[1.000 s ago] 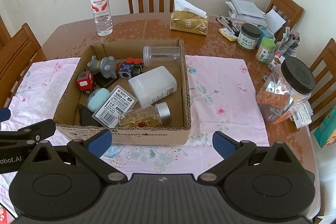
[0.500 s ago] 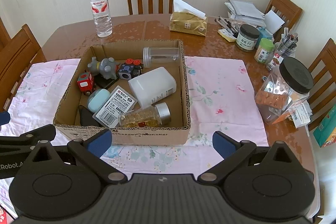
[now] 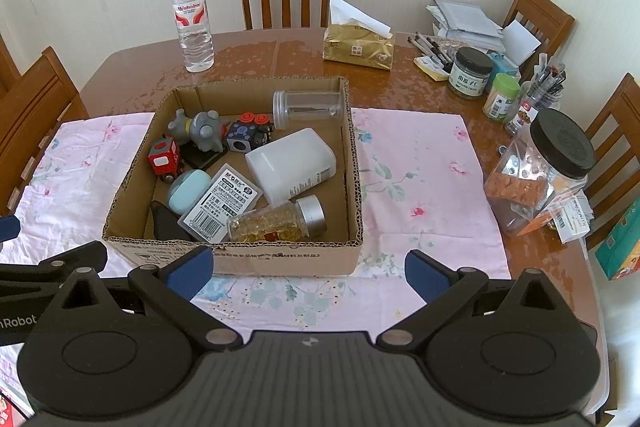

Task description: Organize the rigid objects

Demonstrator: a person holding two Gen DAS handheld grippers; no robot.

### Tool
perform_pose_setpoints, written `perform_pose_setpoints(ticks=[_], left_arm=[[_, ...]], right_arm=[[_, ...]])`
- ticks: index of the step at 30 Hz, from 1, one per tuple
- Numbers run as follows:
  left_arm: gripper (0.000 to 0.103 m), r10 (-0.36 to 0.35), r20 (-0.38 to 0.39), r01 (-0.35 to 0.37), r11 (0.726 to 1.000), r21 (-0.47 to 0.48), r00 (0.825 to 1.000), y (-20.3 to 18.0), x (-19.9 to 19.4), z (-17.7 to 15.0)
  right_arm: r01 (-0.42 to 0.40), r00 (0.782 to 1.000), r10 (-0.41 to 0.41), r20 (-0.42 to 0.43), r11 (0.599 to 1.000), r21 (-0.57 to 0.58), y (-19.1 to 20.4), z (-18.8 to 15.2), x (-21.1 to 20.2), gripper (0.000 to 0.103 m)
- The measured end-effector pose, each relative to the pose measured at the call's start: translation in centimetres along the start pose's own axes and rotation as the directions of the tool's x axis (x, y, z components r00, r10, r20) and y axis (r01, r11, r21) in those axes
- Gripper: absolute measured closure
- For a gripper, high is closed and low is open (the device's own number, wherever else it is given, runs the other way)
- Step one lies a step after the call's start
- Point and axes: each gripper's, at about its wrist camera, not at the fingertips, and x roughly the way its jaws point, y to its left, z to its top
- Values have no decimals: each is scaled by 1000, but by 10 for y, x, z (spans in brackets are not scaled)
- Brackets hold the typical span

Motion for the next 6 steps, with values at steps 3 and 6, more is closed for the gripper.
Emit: perform_pose_setpoints(ticks=[3, 6], left_arm=[[1, -2, -2, 2, 1000, 3, 1000, 0, 0, 0], [1, -3, -2, 3, 1000, 4, 1000, 0, 0, 0]], right_arm=[[2, 1000, -2, 1, 1000, -1, 0, 1, -1, 0], [2, 1000, -2, 1, 1000, -1, 0, 1, -1, 0]])
